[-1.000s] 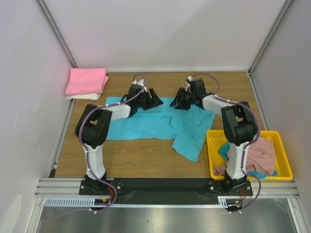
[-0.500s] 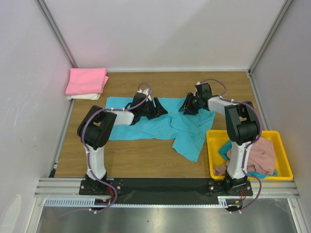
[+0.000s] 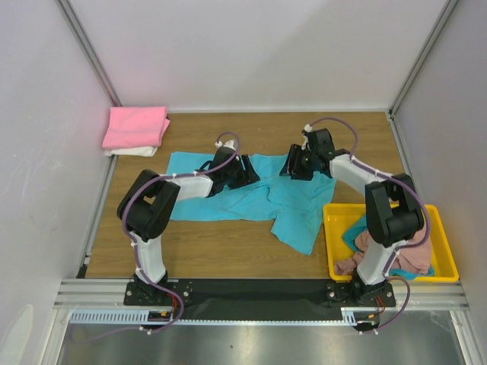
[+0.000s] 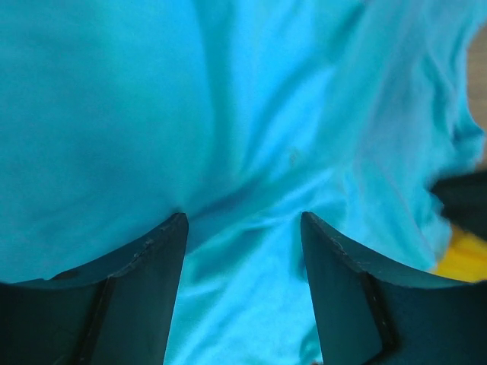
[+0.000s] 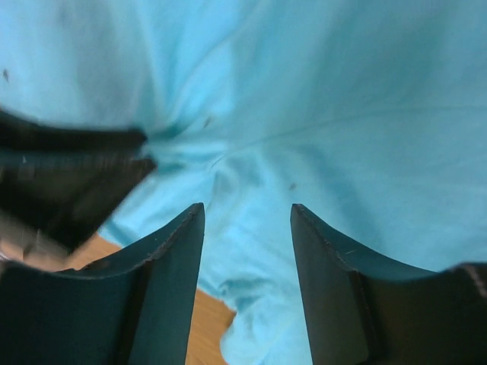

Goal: Fold and stack the t-shirts
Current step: Fold the tshirt

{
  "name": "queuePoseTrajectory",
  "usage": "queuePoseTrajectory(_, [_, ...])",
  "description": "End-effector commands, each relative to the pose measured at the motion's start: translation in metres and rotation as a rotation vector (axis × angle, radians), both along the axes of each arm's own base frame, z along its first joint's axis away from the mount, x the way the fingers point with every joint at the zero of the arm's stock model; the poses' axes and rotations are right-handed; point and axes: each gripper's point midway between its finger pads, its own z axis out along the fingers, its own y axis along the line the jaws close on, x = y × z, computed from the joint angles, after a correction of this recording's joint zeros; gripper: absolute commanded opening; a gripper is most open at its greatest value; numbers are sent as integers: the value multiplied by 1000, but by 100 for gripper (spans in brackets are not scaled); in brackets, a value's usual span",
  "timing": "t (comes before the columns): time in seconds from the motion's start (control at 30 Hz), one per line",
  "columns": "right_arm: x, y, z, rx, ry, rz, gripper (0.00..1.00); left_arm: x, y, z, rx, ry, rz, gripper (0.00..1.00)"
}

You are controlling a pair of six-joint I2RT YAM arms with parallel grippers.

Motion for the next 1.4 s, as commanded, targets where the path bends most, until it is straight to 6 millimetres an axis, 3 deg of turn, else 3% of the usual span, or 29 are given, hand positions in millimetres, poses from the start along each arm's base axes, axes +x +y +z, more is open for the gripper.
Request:
queuePoseTrajectory(0.0, [-18, -1, 21, -84, -92, 60, 56, 33, 31, 27, 135, -90, 157, 68])
queuePoseTrajectory(0.23, [-40, 20, 4, -100, -75, 153, 60, 65, 49, 35, 164, -115, 282, 69])
queuePoseTrajectory(0.27, [-41, 22, 3, -108, -78, 162, 60, 74, 48, 43, 161, -126, 294, 69])
queuePoseTrajectory(0.47, [-33, 29, -11, -140, -63, 160, 60, 95, 55, 24, 238, -84, 334, 70])
queuePoseTrajectory(0.57, [-30, 29, -19, -159, -47, 151, 59, 93, 65, 7, 284, -32, 368, 69])
queuePoseTrajectory(0.83, [-39, 0, -43, -238, 54, 43, 49, 82, 105, -22, 322, 74, 489, 69])
queuePoseTrajectory(1.0, [-57, -20, -54, -258, 124, -23, 46, 78, 128, -32, 305, 133, 574, 68])
queuePoseTrajectory(1.2, [-63, -24, -51, -228, 133, -36, 45, 86, 130, -26, 265, 104, 564, 68])
queuePoseTrajectory(1.27, [-53, -18, -37, -197, 99, -28, 46, 88, 123, -23, 258, 77, 506, 68])
queuePoseTrajectory(1.3, [-48, -17, -30, -189, 81, -25, 46, 96, 118, -11, 232, 32, 483, 68])
queuePoseTrajectory(1.37, [-28, -14, -3, -160, 20, -36, 48, 98, 105, 1, 206, -21, 382, 68])
